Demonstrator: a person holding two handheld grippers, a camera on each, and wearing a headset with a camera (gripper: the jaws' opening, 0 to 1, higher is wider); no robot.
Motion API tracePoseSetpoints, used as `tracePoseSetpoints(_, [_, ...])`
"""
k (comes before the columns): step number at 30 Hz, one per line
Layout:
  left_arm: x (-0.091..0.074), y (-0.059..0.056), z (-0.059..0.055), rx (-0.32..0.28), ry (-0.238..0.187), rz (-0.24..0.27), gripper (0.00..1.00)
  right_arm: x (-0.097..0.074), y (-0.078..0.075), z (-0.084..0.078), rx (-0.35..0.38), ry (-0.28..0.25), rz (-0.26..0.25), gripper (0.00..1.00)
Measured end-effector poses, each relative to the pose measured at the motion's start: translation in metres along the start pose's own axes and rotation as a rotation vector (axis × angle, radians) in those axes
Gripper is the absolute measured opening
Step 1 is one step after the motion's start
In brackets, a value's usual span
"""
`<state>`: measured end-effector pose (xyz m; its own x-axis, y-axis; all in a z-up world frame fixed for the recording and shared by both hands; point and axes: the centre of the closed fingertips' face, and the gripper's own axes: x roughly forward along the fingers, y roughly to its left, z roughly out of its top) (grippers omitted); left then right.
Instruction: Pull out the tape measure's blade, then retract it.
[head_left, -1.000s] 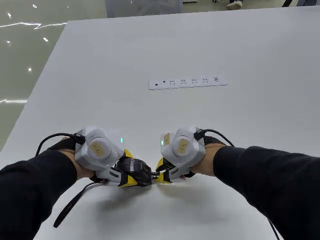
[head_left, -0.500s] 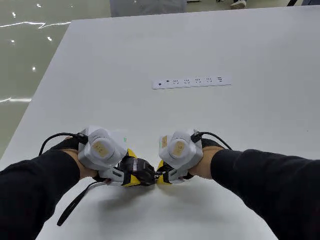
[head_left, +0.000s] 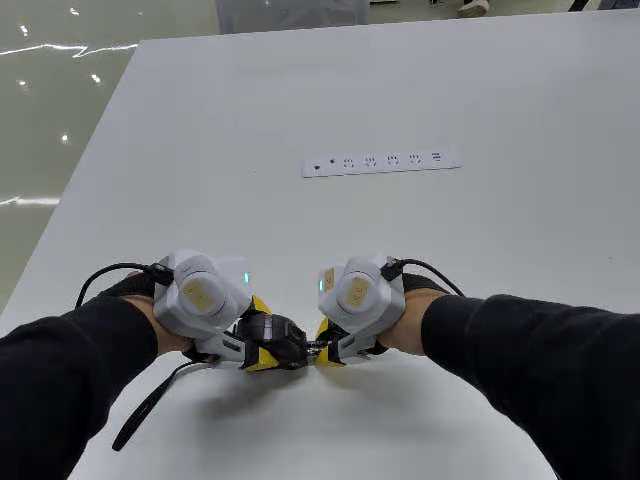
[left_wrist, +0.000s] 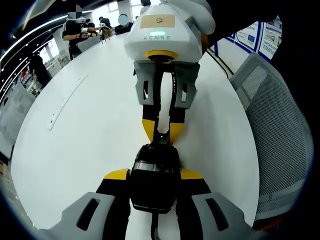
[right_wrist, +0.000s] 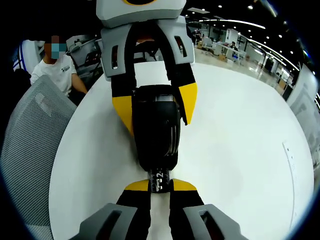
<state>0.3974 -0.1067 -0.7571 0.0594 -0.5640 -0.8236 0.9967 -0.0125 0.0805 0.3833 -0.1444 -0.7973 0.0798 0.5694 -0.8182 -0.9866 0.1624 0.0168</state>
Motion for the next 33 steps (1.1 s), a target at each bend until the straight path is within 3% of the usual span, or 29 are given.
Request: tracePoseSetpoints(33, [0.000, 0.000, 0.000, 0.003, 0.003, -0.003, 0.29, -0.011, -0.001, -0.016, 0.017, 0.031, -0.005, 0.09])
